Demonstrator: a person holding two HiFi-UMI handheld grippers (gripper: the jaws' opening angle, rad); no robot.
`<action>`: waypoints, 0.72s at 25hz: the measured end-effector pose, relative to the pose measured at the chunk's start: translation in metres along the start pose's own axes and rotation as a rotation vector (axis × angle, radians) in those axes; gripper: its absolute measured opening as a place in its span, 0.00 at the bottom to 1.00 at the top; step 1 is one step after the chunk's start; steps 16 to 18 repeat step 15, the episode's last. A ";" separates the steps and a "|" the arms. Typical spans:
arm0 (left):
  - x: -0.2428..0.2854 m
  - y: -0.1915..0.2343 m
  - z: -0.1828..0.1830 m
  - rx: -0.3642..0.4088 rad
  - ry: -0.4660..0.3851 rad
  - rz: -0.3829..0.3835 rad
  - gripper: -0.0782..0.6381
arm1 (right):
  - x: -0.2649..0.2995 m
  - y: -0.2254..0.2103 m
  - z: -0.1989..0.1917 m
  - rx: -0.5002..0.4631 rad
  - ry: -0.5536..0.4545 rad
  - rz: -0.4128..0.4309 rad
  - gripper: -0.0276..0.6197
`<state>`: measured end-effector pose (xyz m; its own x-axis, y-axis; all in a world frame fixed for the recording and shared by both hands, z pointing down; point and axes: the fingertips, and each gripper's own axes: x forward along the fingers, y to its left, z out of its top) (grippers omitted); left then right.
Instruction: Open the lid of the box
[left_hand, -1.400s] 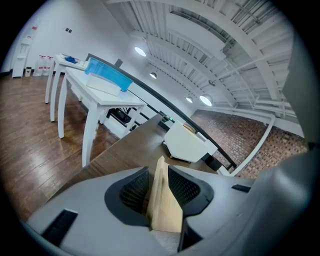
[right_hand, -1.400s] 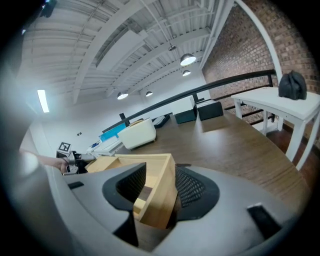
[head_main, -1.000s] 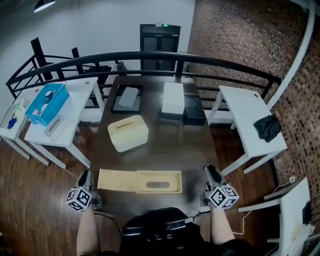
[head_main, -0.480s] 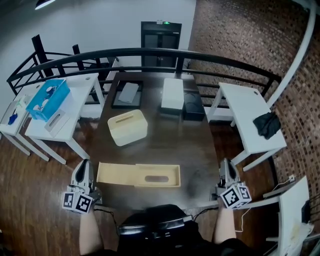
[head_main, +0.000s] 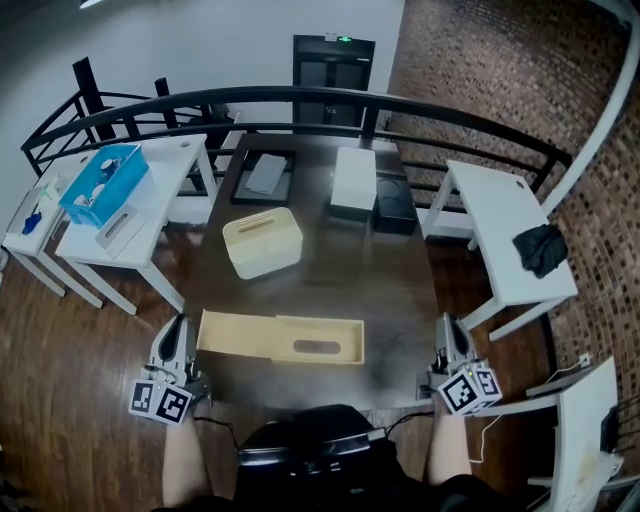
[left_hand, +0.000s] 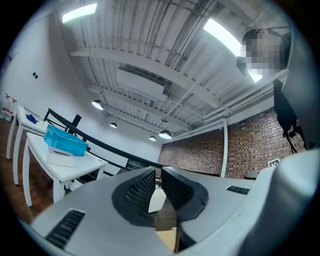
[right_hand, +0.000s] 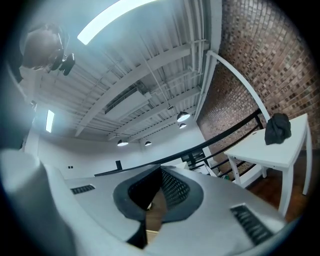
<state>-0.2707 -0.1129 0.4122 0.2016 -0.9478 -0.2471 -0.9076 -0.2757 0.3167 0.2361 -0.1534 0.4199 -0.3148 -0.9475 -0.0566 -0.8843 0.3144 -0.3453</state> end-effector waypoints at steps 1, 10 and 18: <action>-0.001 0.000 -0.001 0.000 0.002 0.002 0.15 | 0.001 0.001 -0.001 0.001 0.002 0.004 0.04; -0.008 0.001 -0.002 -0.008 0.015 0.014 0.15 | 0.002 0.003 -0.001 0.005 0.009 0.027 0.04; -0.013 0.004 -0.005 -0.009 0.023 0.023 0.15 | -0.001 0.002 -0.005 0.013 0.015 0.012 0.05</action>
